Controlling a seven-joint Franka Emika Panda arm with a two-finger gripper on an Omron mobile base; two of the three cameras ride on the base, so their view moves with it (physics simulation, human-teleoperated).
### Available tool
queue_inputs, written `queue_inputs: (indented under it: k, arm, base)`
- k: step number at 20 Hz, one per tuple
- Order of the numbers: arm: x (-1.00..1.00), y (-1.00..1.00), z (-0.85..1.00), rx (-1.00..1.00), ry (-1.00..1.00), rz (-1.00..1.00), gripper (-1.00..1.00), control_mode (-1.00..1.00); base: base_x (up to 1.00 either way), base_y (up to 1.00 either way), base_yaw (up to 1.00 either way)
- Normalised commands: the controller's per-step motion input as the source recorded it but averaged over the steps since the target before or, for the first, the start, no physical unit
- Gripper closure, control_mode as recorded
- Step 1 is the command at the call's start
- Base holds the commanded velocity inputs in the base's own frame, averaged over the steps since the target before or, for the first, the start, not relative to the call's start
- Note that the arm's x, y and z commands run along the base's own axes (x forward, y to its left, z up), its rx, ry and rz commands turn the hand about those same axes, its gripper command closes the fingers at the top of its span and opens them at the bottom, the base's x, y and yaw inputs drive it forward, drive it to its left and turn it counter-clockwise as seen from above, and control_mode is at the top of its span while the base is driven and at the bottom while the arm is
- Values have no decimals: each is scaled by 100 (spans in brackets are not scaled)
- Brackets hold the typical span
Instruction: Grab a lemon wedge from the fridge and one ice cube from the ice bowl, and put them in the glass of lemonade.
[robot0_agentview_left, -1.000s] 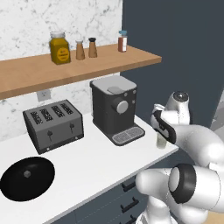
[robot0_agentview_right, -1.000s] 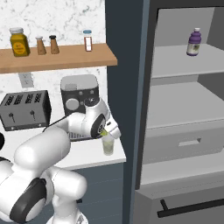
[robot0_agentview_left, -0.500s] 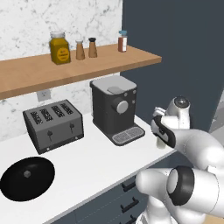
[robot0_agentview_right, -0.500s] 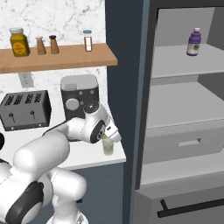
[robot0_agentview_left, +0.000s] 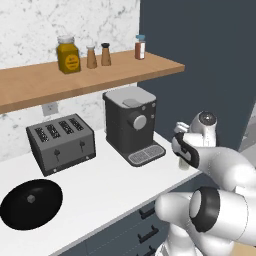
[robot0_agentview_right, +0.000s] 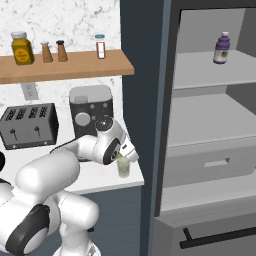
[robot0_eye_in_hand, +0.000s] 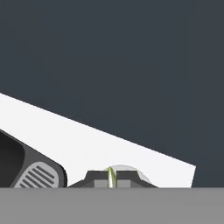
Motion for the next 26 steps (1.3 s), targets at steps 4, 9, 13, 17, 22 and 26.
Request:
queue_inputs:
  k: [4,9,13,17,22,26]
  arm:
    - [16,0,0,0,0,0,100,-100]
    - [6,0,0,0,0,0,100,-100]
    - [1,0,0,0,0,0,100,-100]
    - [0,0,0,0,0,0,100,-100]
    - [0,0,0,0,0,0,-100,-100]
    - [0,0,0,0,0,0,-100,-100]
  base:
    - [0,0,0]
    - [0,0,0]
    - [0,0,0]
    - [0,0,0]
    - [0,0,0]
    - [0,0,0]
